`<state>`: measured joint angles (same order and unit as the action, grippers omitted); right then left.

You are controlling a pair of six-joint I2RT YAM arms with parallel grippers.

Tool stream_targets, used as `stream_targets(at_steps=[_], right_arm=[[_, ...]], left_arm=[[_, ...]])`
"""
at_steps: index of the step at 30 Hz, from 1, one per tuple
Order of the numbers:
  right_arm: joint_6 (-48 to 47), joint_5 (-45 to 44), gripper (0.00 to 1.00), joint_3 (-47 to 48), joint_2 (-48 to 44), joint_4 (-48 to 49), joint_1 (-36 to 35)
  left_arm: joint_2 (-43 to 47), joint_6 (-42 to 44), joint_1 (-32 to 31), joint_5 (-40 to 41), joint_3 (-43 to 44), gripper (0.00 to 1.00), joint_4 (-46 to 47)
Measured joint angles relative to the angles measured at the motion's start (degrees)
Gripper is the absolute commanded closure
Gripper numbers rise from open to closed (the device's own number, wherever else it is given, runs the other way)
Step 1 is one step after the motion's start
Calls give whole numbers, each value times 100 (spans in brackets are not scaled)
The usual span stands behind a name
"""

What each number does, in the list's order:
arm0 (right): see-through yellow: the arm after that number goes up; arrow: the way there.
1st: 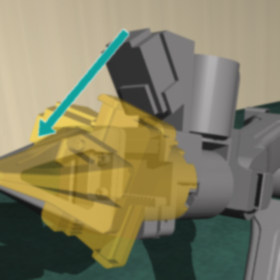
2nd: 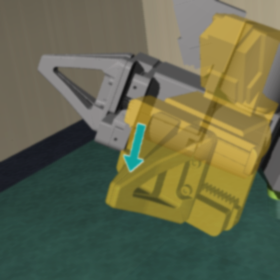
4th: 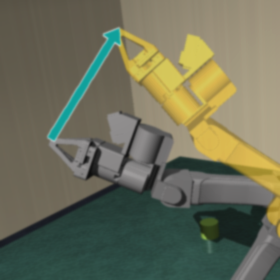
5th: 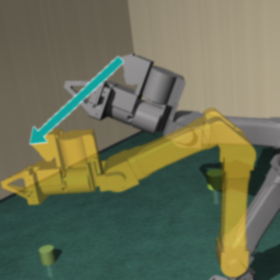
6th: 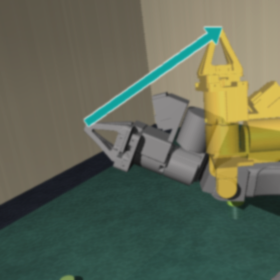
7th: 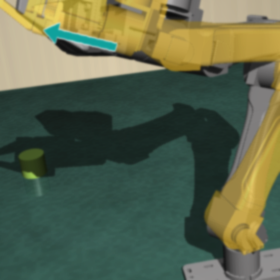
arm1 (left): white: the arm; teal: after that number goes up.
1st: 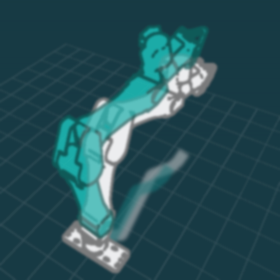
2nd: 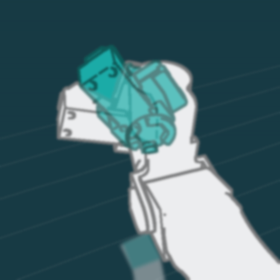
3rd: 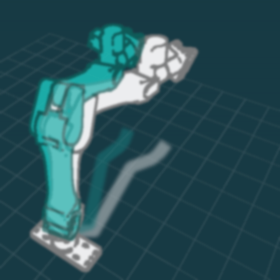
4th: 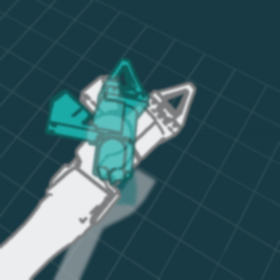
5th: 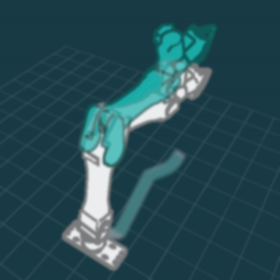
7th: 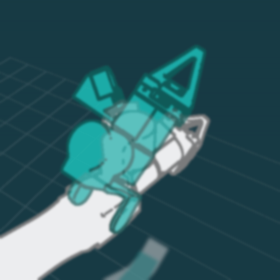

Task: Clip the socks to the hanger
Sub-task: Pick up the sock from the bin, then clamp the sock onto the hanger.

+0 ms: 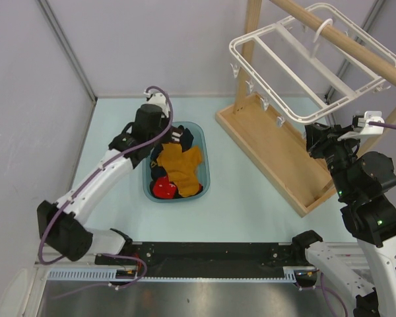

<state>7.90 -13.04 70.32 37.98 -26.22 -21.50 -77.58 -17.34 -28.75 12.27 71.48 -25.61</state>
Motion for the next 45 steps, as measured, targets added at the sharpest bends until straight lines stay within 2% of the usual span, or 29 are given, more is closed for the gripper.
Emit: stream_targets(at_steps=[6,14,27,36,45], right_arm=[[0,111,100,0,0,15,2],[7,426,100,0,-2,125,2],[153,796,100,0,-2,258,13],[155,1226,100,0,0,428,24],[155,1399,100,0,0,426,26]], left_arm=[[844,597,-339,-636,-592,100,859],[966,981,-1624,-1403,-756,100,2378],[-592,835,-2789,-1589,114,100,4221],[-1226,522,-3001,-1707,623,100,4780],[-1294,240,-3095,-1775,796,100,5005]])
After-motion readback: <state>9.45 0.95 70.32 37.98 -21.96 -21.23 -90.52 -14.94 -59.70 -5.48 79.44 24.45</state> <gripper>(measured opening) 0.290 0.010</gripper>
